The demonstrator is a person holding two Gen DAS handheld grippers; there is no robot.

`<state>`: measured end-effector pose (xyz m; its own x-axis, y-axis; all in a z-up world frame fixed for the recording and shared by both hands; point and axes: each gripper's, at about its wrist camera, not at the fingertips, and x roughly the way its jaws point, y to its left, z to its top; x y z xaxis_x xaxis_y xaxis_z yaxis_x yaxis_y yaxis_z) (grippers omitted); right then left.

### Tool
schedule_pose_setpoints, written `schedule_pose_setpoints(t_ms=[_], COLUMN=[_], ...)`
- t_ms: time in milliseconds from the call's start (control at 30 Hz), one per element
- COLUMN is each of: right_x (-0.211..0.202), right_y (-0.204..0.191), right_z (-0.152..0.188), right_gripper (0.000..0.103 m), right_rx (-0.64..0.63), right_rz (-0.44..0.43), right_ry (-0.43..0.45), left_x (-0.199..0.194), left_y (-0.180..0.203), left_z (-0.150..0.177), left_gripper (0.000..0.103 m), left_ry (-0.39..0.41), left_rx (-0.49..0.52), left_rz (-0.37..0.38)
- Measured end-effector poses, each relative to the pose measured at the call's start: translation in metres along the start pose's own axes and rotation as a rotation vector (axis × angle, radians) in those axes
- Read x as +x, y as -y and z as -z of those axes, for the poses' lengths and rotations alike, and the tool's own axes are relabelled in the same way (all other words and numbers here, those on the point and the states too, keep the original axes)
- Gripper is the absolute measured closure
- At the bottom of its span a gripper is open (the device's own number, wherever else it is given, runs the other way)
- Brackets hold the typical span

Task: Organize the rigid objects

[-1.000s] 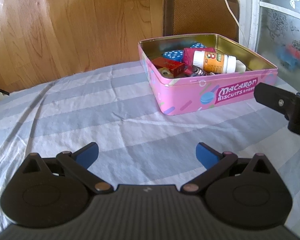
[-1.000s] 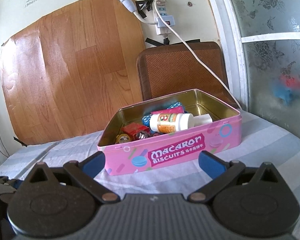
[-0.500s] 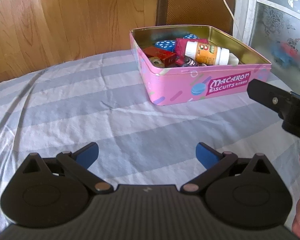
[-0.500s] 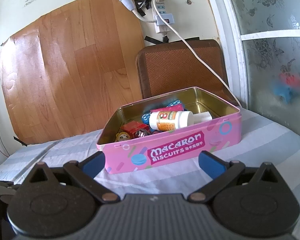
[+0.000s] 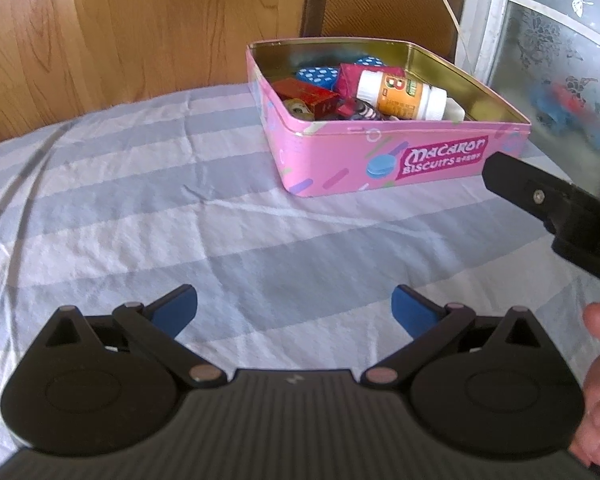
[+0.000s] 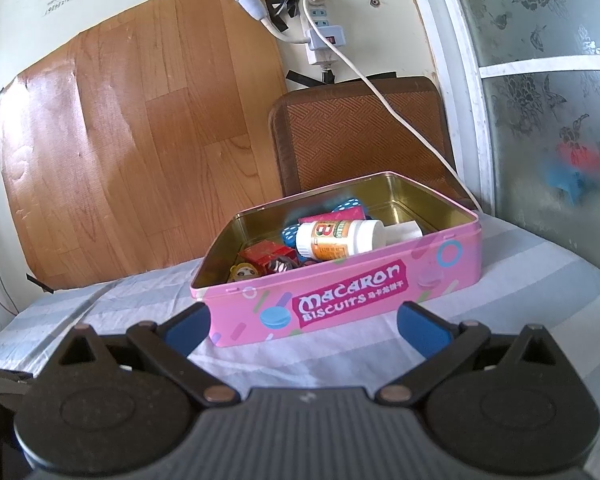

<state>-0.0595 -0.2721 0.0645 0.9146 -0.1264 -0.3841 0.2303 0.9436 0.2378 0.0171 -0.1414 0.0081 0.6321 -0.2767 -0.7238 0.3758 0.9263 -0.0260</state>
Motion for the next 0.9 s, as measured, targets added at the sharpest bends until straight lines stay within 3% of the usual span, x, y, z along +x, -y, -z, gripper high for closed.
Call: schedule_pose_setpoints(t_ms=[900], right_x=[-0.0001], right_y=[0.0001], right_z=[0.0003], right_gripper=[0.000], right_rx=[-0.001], right_rz=[0.002], right_ry=[0.000], left_x=[-0.0014], left_y=[0.0022], left_z=[-0.0005], left_gripper=[0.000], left_ry=[-0.005], left_rx=[0.003], left_rz=[0.004])
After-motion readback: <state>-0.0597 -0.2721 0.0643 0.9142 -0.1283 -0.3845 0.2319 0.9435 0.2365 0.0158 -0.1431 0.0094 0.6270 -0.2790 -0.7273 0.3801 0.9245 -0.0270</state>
